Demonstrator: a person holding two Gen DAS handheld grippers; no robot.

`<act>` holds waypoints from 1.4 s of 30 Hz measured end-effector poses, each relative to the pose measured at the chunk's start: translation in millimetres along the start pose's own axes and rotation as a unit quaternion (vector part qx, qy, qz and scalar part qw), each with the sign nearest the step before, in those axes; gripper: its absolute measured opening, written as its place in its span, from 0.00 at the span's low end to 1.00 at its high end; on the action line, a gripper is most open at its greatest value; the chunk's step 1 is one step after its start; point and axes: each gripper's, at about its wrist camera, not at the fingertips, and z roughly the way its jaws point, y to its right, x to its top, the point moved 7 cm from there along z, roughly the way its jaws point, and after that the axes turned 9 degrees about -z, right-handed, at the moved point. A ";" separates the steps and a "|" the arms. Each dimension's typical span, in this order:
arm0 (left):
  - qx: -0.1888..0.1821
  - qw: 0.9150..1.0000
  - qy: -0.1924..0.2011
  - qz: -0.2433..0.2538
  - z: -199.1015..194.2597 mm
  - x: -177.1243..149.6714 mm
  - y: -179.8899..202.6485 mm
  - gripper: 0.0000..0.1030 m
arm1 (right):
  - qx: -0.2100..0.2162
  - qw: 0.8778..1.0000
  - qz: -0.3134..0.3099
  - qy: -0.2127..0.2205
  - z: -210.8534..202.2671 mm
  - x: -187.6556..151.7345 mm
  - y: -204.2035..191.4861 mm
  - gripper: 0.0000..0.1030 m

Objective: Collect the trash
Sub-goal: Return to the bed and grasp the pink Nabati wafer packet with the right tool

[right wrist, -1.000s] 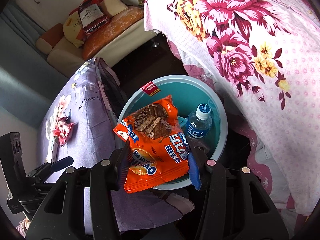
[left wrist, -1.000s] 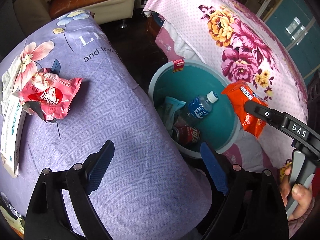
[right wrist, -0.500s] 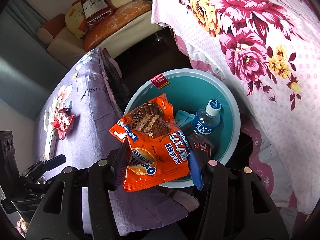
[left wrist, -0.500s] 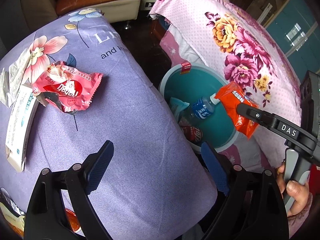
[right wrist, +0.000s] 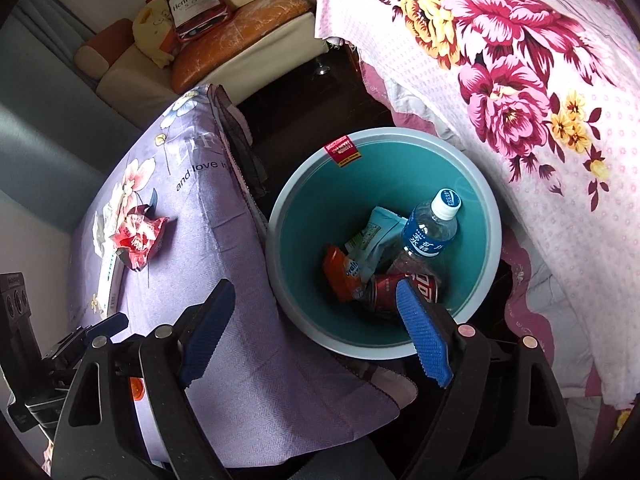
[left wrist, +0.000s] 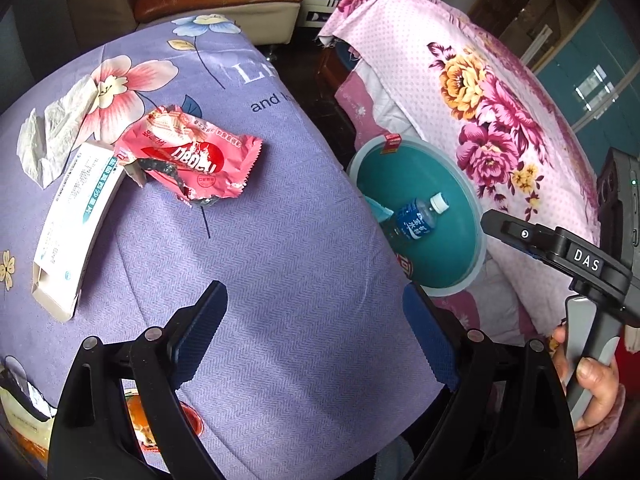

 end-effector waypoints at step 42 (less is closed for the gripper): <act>0.004 0.991 0.055 -0.122 -70.5 6.2 -193.8 0.92 | -0.010 0.974 -0.210 -0.088 55.9 5.5 -206.6 0.83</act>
